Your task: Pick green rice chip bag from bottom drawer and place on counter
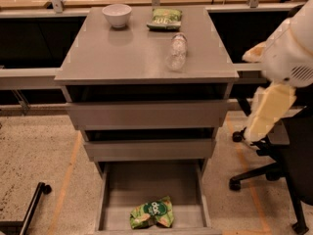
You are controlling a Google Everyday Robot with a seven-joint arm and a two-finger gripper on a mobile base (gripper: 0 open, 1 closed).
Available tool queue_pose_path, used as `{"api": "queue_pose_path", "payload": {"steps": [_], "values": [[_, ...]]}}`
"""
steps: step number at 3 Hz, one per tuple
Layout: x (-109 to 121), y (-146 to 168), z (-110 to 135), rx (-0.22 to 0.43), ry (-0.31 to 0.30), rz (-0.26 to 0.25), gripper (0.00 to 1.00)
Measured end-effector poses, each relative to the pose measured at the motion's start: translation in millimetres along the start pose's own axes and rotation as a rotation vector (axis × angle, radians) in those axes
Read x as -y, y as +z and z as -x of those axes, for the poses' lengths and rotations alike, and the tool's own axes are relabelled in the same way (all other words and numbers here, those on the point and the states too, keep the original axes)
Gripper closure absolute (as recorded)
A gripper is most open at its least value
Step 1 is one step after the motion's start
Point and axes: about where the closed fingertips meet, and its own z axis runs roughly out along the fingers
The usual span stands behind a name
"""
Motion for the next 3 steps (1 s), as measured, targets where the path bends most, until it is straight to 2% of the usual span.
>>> {"api": "queue_pose_path", "payload": {"steps": [1,2,3], "values": [[-1.8,51.3,11.5,0.076,-0.027,0.026,0.00],[1.1,53.6,13.6,0.084,-0.028,0.012,0.00],[-1.1,49.0,5.4,0.065,0.027,-0.001,0.00]]}}
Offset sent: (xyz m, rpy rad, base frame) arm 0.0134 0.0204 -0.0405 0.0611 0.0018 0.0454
